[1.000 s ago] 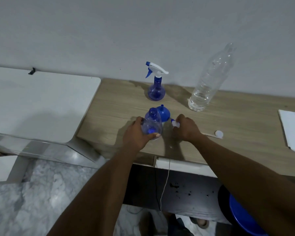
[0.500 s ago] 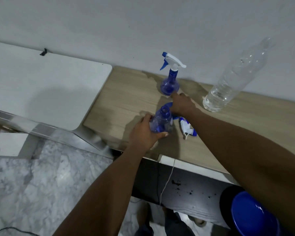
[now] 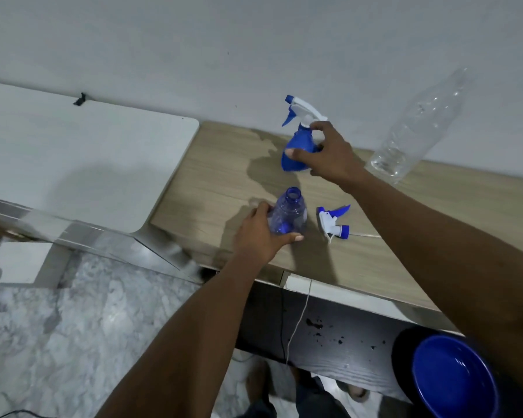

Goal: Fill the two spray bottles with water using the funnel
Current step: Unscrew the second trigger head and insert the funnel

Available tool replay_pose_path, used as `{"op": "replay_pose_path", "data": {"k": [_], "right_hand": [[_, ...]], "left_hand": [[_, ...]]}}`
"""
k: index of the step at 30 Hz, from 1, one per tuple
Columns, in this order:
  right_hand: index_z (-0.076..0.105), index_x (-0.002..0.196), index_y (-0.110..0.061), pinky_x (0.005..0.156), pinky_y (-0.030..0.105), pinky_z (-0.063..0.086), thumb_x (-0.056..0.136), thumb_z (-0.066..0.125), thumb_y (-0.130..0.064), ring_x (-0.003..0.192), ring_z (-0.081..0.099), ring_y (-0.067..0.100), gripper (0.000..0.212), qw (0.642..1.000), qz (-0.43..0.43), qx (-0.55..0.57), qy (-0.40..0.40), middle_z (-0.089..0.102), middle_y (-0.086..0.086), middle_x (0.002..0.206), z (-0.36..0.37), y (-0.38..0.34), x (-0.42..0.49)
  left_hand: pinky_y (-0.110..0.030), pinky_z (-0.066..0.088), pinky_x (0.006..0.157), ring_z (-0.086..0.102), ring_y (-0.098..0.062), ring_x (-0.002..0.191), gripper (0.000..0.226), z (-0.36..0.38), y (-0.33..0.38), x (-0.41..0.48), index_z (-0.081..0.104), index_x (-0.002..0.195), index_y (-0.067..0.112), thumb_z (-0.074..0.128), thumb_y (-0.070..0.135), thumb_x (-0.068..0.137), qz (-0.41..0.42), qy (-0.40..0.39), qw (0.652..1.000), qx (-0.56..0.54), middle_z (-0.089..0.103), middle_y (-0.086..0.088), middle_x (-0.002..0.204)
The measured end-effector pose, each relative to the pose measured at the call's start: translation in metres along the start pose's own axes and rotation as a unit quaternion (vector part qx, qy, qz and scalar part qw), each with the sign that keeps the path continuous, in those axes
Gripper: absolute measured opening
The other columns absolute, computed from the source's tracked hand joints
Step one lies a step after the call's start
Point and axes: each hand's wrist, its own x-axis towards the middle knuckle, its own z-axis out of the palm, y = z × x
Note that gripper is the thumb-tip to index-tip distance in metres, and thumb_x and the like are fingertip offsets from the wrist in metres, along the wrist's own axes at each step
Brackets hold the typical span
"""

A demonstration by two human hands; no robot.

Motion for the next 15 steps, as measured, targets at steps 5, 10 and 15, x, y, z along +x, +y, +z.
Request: {"op": "replay_pose_path", "data": {"k": [5,10,15], "right_hand": [[0.062,0.119,-0.023,0.076,0.024,0.059,0.079,0.080,-0.047,0.093,0.067,0.007,0.050,0.993,-0.069,0.086,0.030,0.067,-0.005,0.109,-0.004,-0.021,-0.041],[0.065,0.114,-0.017,0.088,0.038,0.060,0.074,0.087,-0.037,0.100,0.071,0.013,0.050,0.986,-0.080,0.133,0.061,0.072,0.000,0.109,0.001,-0.005,-0.071],[0.063,0.114,-0.012,0.088,0.030,0.059,0.069,0.091,-0.027,0.107,0.068,0.011,0.056,0.981,-0.105,0.137,0.093,0.067,-0.006,0.114,0.006,0.003,-0.087]], "left_hand": [[-0.039,0.051,0.090,0.060,-0.019,0.107,0.074,0.001,0.005,-0.003,0.052,0.119,0.023,0.085,0.058,0.063,0.008,-0.009,1.000,0.004,0.061,0.003,0.120],[-0.035,0.048,0.088,0.059,-0.019,0.109,0.074,0.004,0.006,-0.002,0.050,0.123,0.023,0.084,0.055,0.066,0.007,-0.020,1.000,0.000,0.060,0.003,0.125],[-0.038,0.050,0.088,0.060,-0.019,0.107,0.078,0.007,0.004,0.001,0.050,0.122,0.024,0.086,0.057,0.062,-0.001,-0.027,0.999,-0.026,0.062,0.004,0.121]]}}
